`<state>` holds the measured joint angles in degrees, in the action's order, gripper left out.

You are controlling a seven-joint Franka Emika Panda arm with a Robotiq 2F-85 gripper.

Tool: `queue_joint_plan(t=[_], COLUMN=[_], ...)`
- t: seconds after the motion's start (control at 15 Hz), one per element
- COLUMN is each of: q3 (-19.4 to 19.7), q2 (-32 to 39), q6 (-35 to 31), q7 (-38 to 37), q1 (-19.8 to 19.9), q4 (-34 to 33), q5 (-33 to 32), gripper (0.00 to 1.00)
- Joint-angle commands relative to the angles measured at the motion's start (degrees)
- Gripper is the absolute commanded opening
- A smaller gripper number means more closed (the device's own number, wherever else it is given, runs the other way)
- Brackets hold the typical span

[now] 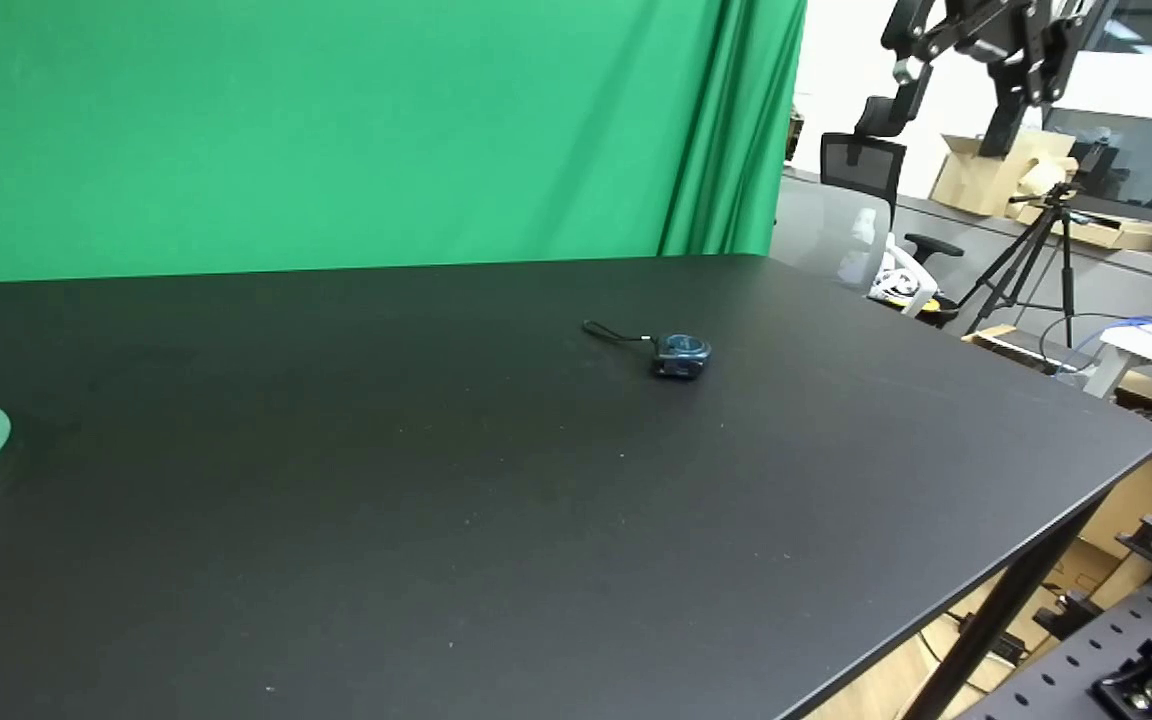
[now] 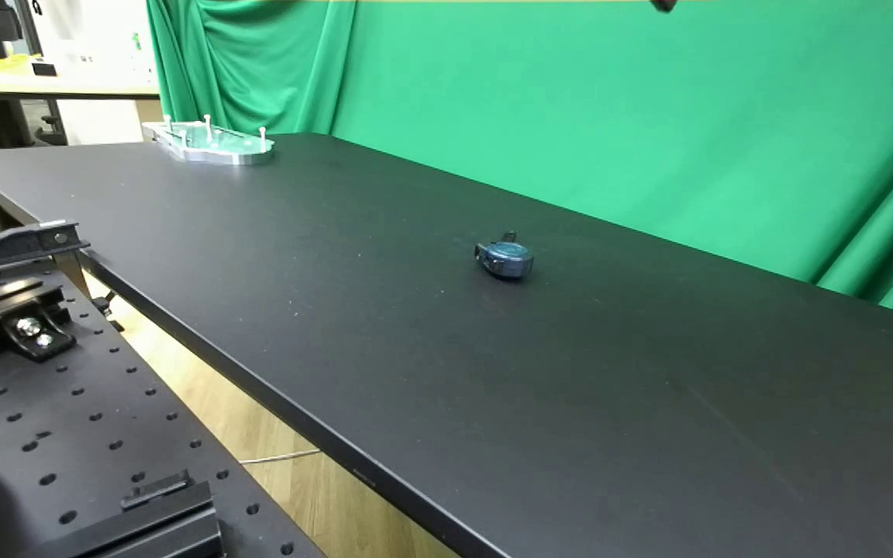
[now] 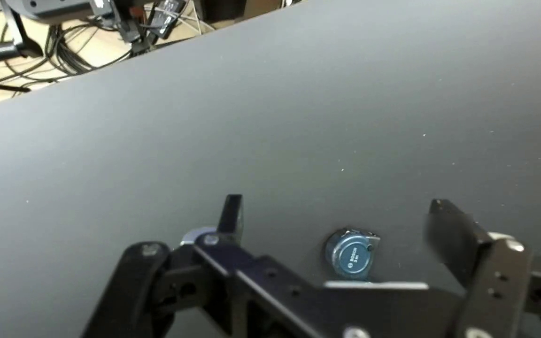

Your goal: Move the measuring tape to the left

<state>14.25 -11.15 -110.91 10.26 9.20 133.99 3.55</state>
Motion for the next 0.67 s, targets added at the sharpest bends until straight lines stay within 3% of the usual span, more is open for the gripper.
queue_joint_plan(t=[0.0, 0.47, 0.6], q3=[-2.3, -6.2, -6.5], q2=[8.7, 17.3, 17.8], q6=[-8.1, -21.1, -20.4], q7=[0.2, 1.7, 1.0], q1=[-0.6, -1.4, -1.1], q4=[-2.0, 1.1, 0.5], q5=[-2.2, -3.7, -3.6], gripper=[1.00, 1.00, 1.00])
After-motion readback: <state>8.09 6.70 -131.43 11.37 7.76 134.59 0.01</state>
